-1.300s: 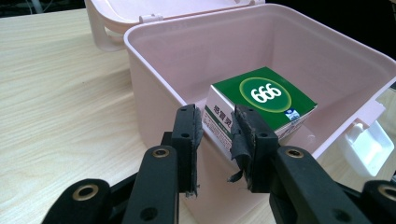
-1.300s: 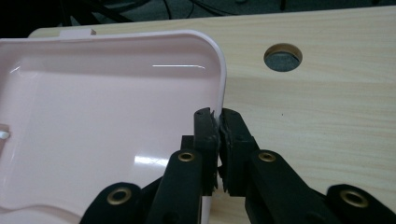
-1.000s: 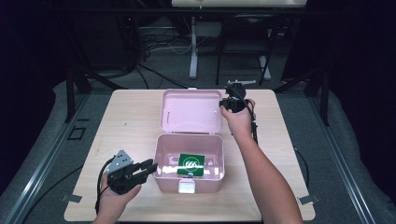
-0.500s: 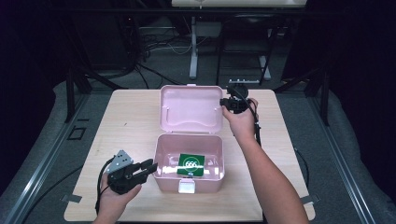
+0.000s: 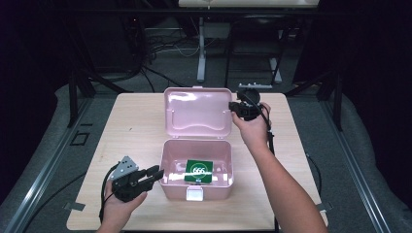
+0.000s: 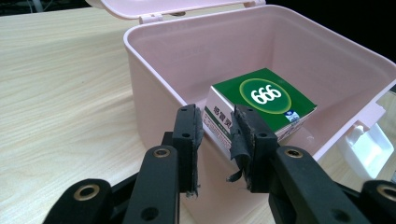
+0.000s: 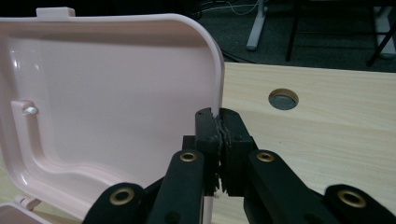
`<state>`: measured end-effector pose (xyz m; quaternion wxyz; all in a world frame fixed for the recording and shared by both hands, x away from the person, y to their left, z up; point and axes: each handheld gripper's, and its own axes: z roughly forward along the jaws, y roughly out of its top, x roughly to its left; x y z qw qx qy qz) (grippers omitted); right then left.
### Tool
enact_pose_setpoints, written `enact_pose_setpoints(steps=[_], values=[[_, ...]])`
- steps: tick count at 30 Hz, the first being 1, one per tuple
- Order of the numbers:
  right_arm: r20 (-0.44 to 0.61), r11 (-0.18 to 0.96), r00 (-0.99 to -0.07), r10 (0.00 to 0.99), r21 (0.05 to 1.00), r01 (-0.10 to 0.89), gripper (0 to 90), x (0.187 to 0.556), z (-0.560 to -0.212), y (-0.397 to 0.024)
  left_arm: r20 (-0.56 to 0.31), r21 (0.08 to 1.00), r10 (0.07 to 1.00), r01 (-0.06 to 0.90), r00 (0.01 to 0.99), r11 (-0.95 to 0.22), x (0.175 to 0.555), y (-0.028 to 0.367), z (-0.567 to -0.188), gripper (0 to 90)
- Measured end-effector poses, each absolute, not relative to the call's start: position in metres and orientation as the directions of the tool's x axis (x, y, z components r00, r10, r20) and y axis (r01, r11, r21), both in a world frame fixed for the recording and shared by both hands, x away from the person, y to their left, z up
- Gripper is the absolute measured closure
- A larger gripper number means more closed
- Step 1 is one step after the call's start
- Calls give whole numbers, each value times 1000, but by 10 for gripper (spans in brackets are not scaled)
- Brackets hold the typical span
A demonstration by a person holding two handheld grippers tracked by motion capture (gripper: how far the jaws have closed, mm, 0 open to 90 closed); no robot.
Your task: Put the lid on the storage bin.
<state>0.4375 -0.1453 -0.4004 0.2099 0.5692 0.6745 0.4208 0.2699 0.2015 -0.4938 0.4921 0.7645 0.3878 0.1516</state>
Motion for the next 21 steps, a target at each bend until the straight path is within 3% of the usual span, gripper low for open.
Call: enact_pose_setpoints(steps=[21], values=[[161,27,-310,937,851,524,876,412,-394,-147,-152,870,745,445,650,-211,270,201,-494,715]])
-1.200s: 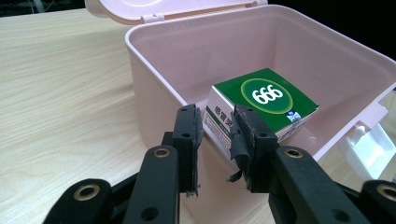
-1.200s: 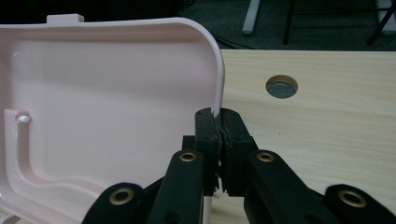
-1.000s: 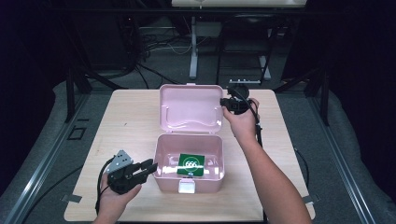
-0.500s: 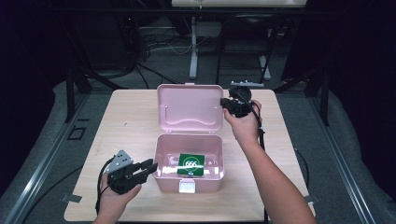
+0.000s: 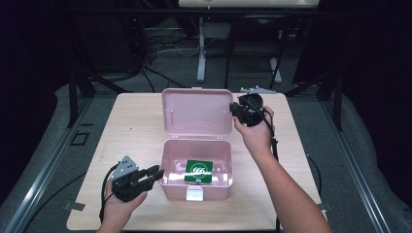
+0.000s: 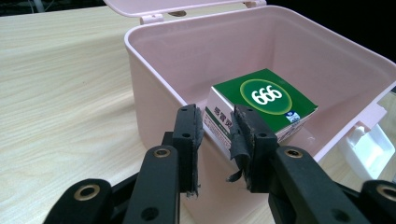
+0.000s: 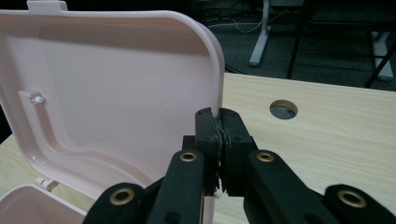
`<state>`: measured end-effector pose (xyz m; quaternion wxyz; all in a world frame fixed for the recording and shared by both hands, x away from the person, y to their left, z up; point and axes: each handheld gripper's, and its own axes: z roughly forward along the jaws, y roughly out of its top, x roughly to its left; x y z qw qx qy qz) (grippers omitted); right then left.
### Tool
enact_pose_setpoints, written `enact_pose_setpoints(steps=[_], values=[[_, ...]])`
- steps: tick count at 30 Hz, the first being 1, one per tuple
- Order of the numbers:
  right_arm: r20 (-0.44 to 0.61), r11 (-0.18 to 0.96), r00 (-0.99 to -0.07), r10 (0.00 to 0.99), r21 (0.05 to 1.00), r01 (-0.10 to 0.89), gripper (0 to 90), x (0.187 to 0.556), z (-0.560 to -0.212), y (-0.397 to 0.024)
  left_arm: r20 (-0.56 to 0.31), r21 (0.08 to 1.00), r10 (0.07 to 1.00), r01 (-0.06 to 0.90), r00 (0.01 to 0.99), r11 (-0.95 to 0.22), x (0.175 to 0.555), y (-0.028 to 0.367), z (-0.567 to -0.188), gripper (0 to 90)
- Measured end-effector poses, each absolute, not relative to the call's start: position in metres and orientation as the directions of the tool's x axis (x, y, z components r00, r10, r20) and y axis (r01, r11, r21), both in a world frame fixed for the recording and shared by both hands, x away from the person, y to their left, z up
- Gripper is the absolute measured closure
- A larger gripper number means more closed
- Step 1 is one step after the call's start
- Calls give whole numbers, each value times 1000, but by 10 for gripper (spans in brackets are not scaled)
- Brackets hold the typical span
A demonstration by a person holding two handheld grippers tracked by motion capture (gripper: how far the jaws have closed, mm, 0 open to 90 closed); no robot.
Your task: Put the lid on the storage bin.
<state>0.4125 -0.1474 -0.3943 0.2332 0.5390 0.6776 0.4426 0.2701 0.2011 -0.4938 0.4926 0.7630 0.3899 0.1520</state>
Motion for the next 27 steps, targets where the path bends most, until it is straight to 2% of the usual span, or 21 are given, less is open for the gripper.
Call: enact_pose_setpoints(steps=[14,27], values=[[144,38,-350,926,885,464,875,390,-395,-151,-150,871,746,444,649,-212,270,201,-494,714],[61,86,-368,928,925,370,873,359,-399,-148,-147,873,749,441,646,-209,270,201,-494,714]])
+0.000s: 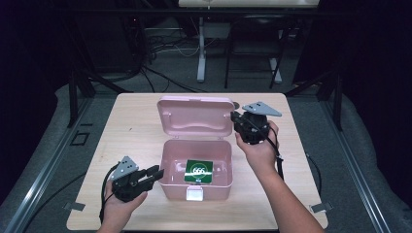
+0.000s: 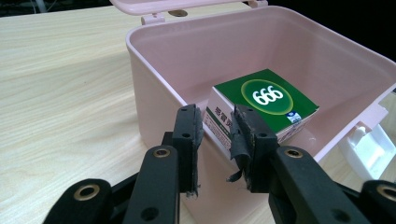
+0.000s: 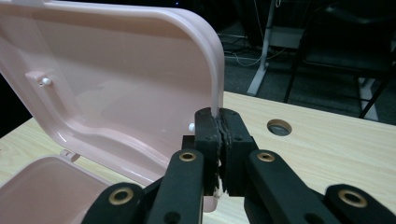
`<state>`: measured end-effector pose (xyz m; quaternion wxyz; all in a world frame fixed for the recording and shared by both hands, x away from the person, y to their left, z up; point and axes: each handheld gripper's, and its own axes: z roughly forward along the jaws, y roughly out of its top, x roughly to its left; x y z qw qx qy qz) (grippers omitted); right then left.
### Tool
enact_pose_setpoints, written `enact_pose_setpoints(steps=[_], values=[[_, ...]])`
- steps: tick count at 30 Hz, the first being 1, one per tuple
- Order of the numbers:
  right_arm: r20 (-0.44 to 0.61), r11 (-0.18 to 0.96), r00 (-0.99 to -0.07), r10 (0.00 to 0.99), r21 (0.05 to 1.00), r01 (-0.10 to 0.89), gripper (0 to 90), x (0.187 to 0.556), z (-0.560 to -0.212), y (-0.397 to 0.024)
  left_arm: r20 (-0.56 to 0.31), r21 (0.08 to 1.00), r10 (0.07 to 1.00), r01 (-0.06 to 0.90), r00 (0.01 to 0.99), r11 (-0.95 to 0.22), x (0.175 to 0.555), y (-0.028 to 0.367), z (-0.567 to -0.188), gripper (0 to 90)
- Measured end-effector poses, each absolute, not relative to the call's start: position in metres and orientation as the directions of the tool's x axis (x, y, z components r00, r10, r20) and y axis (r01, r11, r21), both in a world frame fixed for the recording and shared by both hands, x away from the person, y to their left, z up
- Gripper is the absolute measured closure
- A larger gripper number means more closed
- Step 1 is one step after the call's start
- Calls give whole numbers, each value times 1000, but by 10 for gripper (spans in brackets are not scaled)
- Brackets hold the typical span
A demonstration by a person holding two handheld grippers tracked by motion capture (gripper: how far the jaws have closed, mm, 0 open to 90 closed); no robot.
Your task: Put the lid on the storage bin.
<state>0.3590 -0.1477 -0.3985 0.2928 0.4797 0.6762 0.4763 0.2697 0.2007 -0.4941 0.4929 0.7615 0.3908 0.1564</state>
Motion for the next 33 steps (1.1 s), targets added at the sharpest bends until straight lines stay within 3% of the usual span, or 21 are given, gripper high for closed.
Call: enact_pose_setpoints(steps=[12,21,33], values=[[69,71,-371,926,933,352,865,347,-402,-149,-150,871,745,444,649,-211,270,201,-494,713],[182,-22,-397,900,926,376,841,339,-408,-159,-152,866,741,450,654,-220,271,202,-492,717],[183,-22,-410,893,930,368,837,333,-410,-160,-147,881,758,432,636,-192,282,208,-478,680]])
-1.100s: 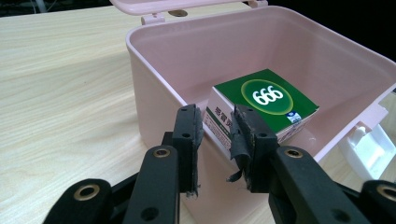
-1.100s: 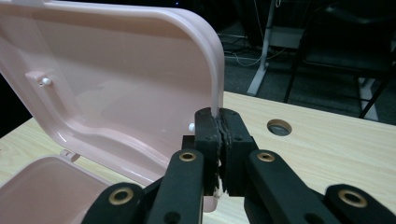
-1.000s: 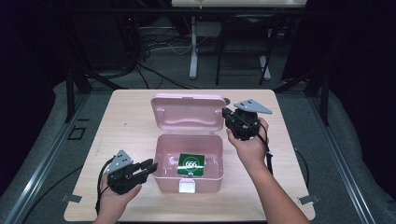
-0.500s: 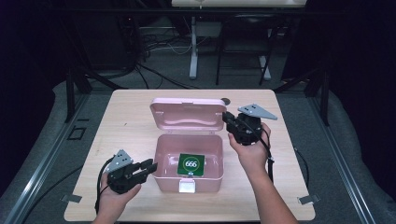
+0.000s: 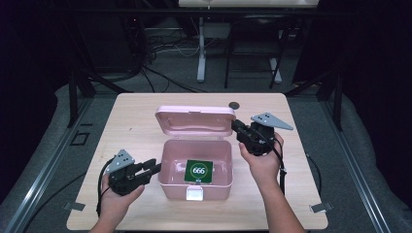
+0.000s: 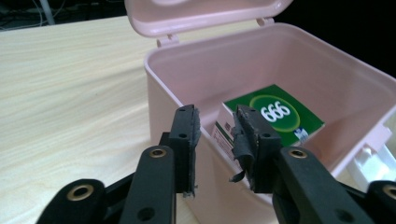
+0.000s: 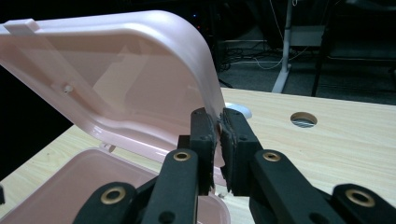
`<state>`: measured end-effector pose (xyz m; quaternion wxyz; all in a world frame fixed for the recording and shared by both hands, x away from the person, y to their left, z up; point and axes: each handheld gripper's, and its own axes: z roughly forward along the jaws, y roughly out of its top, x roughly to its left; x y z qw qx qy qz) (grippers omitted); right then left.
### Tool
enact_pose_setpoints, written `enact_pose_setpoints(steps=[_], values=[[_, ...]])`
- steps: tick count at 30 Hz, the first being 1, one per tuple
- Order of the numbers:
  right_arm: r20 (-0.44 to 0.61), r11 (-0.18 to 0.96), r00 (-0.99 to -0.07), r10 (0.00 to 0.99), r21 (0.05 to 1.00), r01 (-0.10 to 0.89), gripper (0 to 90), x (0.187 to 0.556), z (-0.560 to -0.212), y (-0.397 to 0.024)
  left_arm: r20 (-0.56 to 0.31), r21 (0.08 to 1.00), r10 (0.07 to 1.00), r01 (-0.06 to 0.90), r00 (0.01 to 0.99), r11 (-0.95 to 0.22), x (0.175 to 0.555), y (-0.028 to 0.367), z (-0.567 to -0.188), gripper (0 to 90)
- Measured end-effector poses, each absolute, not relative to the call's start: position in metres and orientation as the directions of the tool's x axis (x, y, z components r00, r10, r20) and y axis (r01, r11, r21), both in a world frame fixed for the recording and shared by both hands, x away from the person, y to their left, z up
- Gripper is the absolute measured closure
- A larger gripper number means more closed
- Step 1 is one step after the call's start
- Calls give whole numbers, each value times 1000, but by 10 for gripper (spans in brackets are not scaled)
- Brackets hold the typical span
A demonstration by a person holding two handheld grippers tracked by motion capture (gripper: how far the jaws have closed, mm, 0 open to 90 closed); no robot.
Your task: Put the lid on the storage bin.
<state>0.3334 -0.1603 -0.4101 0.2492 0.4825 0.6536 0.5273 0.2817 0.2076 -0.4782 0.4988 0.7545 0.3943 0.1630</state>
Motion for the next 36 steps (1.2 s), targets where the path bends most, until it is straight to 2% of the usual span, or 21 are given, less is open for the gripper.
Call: enact_pose_setpoints(steps=[6,15,22,28,36], values=[[189,-28,-414,890,931,364,833,332,-411,-161,-117,899,775,398,621,-183,291,208,-468,629],[192,-34,-432,881,937,347,803,332,-413,-162,-93,907,796,380,598,-180,309,209,-455,605],[207,-45,-441,874,936,349,784,332,-414,-163,-114,916,793,373,599,-150,316,208,-445,605],[205,-46,-441,874,937,345,779,330,-414,-162,-94,924,783,348,615,-162,320,203,-432,620],[211,-51,-445,870,937,345,773,330,-414,-163,-133,921,766,365,629,-140,332,202,-423,641]])
